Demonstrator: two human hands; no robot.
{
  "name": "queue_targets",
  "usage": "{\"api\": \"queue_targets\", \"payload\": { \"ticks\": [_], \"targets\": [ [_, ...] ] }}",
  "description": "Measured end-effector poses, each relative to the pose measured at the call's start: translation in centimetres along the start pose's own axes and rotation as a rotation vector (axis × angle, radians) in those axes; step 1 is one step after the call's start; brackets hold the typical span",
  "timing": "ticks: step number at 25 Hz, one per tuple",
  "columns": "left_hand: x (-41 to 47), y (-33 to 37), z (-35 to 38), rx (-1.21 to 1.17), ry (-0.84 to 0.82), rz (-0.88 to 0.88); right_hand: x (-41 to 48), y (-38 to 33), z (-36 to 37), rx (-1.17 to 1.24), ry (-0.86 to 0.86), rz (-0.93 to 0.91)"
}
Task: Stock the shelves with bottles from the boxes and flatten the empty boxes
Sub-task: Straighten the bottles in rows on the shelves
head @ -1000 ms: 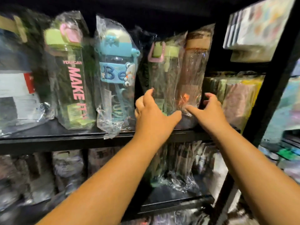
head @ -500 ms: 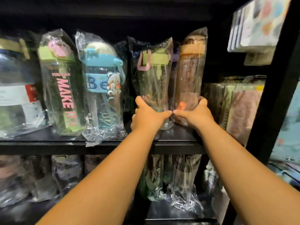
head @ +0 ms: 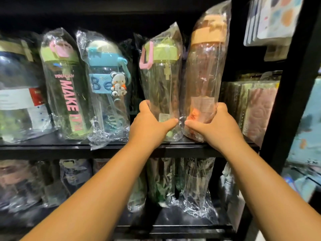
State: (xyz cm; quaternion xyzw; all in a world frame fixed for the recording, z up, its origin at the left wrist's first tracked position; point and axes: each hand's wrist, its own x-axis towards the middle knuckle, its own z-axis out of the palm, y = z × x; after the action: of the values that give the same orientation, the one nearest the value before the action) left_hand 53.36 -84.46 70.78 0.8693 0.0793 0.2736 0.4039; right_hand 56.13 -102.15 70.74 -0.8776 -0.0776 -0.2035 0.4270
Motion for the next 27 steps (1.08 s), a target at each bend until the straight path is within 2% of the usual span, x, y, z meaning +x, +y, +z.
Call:
{"api": "queue_targets", "payload": {
  "ticks": [10, 12, 14, 16, 18, 20, 22, 27],
  "targets": [
    [-2.5, -0.8, 0.5, 0.084, 0.117, 0.092, -1.5, 1.2, 1.0, -0.080, 0.086, -0.073],
    [-4.8, -1.8, 0.5, -0.037, 0.187, 0.199, -3.5, 1.9, 1.0, 0.056, 0.155, -0.120],
    [-8.2, -4.0, 1.0, -0.170, 0.299, 0.358, -7.1, 3.7, 1.9, 0.243, 0.321, -0.252],
    [-11.8, -7.3, 2.7, -0.193, 0.326, 0.436, -11.3, 6.6, 3.9, 0.312, 0.425, -0.332],
    [-14.2, -10.4, 5.2, -0.213, 0.197, 0.327, -14.0, 10.4, 6.5, 0.308, 0.324, -0.222],
    [-15.3, -12.9, 8.2, -0.221, 0.059, 0.105, -15.1, 13.7, 9.1, 0.252, 0.110, 0.022],
    [-15.2, -15.0, 10.9, -0.200, -0.011, -0.091, -14.7, 16.2, 11.1, 0.172, -0.038, 0.212],
    [-14.4, -18.8, 15.2, -0.150, -0.035, -0.289, -11.0, 19.4, 14.8, 0.146, -0.071, 0.314]
  ]
}}
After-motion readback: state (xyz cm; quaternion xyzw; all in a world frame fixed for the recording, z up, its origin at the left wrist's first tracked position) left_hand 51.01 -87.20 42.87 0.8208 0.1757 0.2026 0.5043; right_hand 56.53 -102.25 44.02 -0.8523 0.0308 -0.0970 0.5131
